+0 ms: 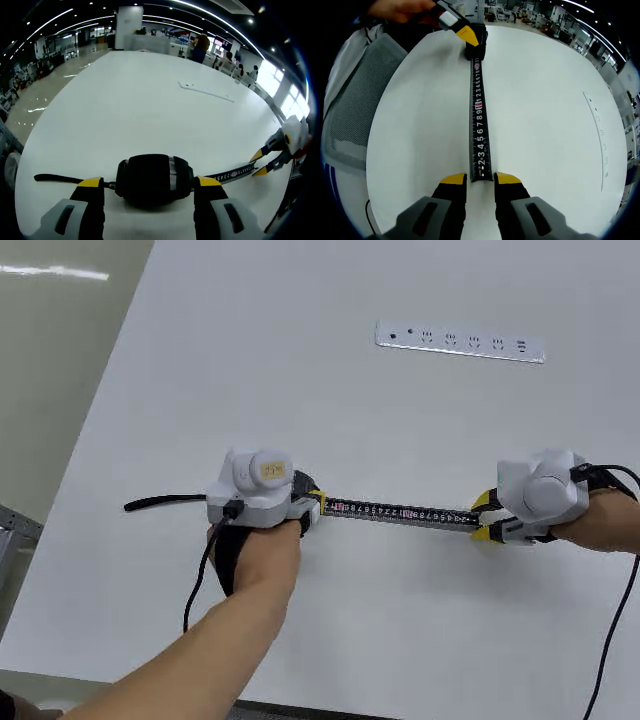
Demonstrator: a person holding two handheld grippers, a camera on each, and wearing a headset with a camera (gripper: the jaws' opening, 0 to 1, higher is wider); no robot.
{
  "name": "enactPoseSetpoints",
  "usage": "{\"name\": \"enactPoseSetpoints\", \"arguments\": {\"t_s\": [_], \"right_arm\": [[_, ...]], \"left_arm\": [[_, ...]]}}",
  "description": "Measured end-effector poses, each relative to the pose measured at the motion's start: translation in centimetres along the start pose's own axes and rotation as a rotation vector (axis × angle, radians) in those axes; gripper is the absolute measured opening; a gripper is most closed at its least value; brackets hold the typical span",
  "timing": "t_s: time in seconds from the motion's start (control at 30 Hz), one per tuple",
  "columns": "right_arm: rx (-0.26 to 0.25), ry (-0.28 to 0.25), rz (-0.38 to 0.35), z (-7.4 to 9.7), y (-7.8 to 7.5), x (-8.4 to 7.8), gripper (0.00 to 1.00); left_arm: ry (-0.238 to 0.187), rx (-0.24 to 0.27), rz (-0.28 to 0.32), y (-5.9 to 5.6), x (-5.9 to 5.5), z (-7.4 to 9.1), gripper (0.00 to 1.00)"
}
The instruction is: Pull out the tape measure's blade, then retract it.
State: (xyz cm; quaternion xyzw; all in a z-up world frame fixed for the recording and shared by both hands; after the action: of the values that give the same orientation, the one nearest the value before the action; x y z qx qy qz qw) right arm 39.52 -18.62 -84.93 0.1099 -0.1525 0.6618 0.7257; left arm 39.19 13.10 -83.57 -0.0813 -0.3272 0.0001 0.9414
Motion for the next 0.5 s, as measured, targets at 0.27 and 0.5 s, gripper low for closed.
{"name": "enactPoseSetpoints", "arguments": {"t_s": [0.27, 0.5], "right_arm": [[0.017, -0.005, -0.005, -0.05, -0.06, -0.09, 0.21], [0.029, -0.008, -0.01, -0.08, -0.16, -0.17, 0.17]], "left_arm": [[-0.004, -0.006, 0.004, -0.07, -0.2, -0.18, 0.69], [-0.007, -0.012, -0.002, -0.26, -0.23, -0.2, 0.65]]}}
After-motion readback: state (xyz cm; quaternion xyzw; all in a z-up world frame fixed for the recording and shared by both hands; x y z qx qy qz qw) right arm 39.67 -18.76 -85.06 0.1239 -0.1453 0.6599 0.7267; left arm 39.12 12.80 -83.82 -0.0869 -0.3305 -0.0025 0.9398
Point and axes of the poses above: the centre of the closed fingertips' face, and the gripper's own axes: z roughly backward along the fingers, y roughly to its left, x roughly out of its top, the point moved 9 cm from there along z, roughly backward along the fingers, and after that the axes turned 3 degrees about z, right-handed, at the moved point
